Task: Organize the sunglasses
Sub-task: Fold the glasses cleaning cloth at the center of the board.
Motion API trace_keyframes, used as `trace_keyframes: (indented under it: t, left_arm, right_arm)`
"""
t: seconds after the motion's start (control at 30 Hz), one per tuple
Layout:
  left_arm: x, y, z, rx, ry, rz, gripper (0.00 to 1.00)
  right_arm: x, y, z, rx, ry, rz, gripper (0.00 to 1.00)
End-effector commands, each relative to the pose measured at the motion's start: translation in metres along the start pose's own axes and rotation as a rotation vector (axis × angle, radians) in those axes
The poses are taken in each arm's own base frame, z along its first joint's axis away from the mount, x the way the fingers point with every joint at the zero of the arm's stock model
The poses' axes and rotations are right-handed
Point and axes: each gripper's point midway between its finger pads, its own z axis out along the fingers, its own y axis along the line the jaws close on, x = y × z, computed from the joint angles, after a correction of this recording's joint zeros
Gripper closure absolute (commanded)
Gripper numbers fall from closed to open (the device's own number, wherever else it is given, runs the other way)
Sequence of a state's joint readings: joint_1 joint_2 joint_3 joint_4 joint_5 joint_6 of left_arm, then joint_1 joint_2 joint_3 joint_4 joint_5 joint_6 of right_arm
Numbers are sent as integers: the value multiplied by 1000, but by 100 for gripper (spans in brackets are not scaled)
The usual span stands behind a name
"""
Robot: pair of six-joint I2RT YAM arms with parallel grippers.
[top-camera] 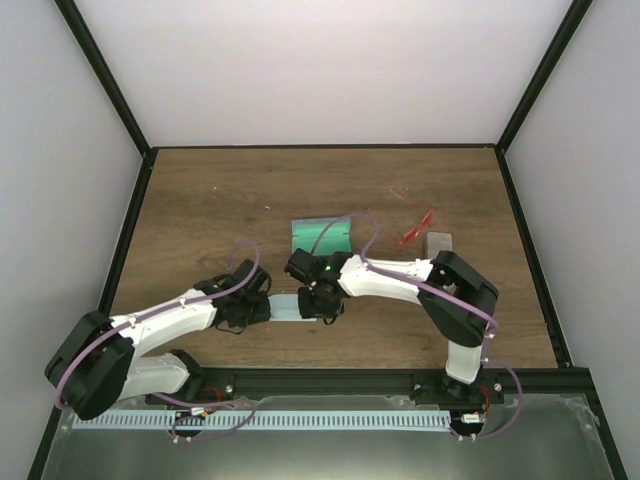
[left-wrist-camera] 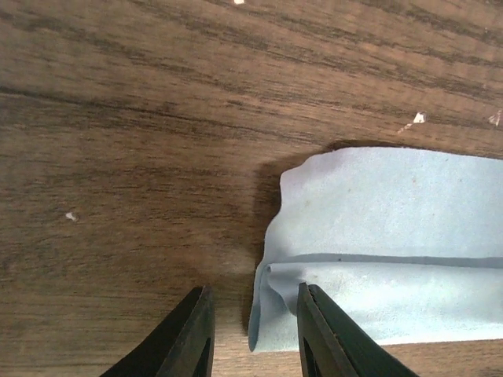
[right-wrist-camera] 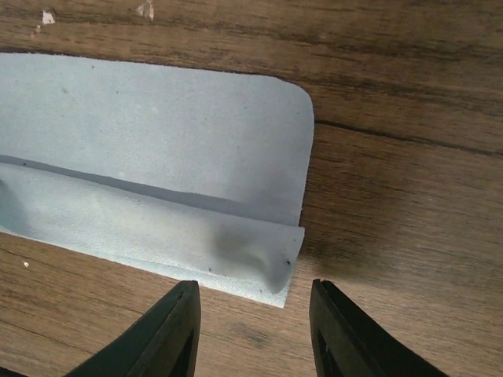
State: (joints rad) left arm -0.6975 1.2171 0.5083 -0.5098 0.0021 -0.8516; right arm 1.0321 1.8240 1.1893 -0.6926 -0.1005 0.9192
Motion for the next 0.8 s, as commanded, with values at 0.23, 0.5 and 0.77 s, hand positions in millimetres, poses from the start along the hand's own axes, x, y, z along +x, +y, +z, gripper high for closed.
trace_keyframes:
  t: [0.23,0.5,0.77]
  left_arm:
    - [-1,11,8,-52,7,18,71]
    - [-4,10,11,-60,8,25,71]
    - [-13,7,13,-81,3,48,71]
  right_arm:
    - [-3,-2,9,7,3,6,60]
    - [-10,5,-2,-5,-27,2,61]
    - [-19,13,-22,-28,-72,3,61]
